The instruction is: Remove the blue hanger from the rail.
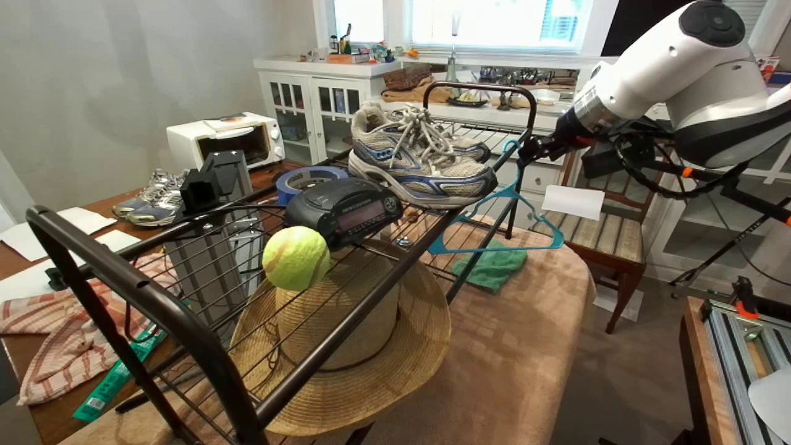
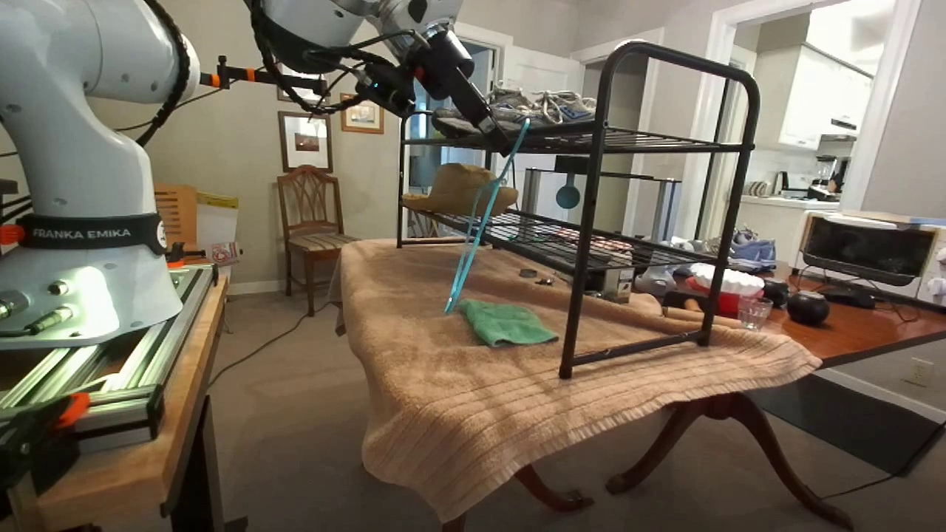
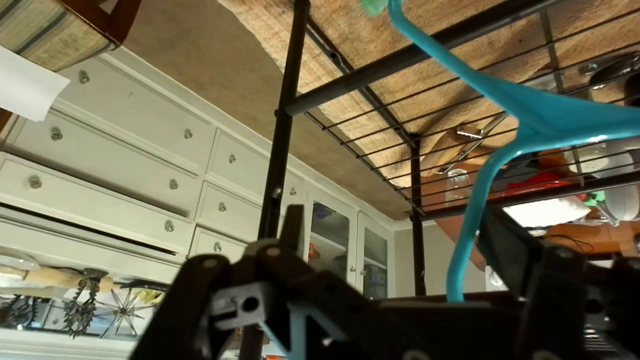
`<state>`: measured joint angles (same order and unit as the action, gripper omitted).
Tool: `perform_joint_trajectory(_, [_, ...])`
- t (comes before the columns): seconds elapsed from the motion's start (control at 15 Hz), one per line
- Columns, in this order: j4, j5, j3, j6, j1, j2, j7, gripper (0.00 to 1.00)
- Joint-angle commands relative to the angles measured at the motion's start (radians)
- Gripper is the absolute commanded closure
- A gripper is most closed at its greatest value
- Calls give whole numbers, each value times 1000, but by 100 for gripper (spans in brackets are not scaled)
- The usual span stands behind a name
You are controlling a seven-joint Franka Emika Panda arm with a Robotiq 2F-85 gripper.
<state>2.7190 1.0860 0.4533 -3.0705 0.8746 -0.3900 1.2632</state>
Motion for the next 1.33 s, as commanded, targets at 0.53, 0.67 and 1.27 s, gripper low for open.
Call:
perform_joint_trajectory(0.53, [-37,218,193,-98,202,-15,263,31])
perform_joint_trajectory(0.67, [-47,249,218,-101,231,-11,302,29])
perform_joint_trajectory(1.27, [-80,346,286,-179,297,-23,456,37])
